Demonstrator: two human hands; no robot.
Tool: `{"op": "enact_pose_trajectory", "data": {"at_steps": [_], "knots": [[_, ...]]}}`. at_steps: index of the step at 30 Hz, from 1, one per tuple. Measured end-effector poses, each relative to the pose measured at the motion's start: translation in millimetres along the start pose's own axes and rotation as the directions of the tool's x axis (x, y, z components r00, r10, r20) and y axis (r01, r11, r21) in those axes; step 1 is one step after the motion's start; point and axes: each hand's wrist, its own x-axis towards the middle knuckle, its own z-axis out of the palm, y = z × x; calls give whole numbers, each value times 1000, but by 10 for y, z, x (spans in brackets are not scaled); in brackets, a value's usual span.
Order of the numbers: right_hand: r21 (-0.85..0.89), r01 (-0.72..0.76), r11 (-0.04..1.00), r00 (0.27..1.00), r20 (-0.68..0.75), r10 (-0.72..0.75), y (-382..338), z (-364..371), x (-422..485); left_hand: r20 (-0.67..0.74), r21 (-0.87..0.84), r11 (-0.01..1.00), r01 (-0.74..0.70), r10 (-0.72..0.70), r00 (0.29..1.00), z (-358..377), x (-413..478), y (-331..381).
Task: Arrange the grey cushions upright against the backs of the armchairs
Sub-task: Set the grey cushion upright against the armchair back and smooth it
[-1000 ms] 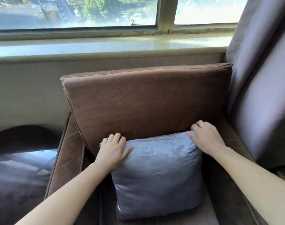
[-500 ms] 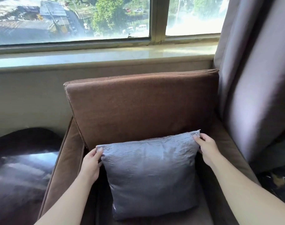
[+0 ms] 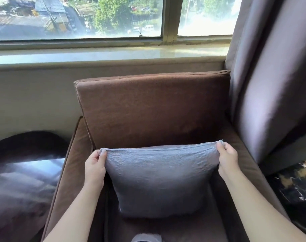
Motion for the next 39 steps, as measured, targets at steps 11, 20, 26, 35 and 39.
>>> {"op": "enact_pose_trajectory", "data": {"at_steps": [11,20,26,35,39], "knots": [[-163,12,987,985,-165,-39,-255,122,-104,52,9,1000,-8,8,999,-94,29,32],[91,-358,929,884,-287,369,56,424,82,-69,-141,968,206,-217,974,111,257,-351],[215,-439,872,846,-228,482,-79,486,356,-97,-198,954,227,-249,964,265,497,-370],[289,-422,859,872,-128,472,-284,633,647,-108,-126,979,160,-174,979,329,701,-130],[317,-388,865,897,-85,434,-288,605,647,-96,-133,976,170,-183,978,335,712,-100]]}}
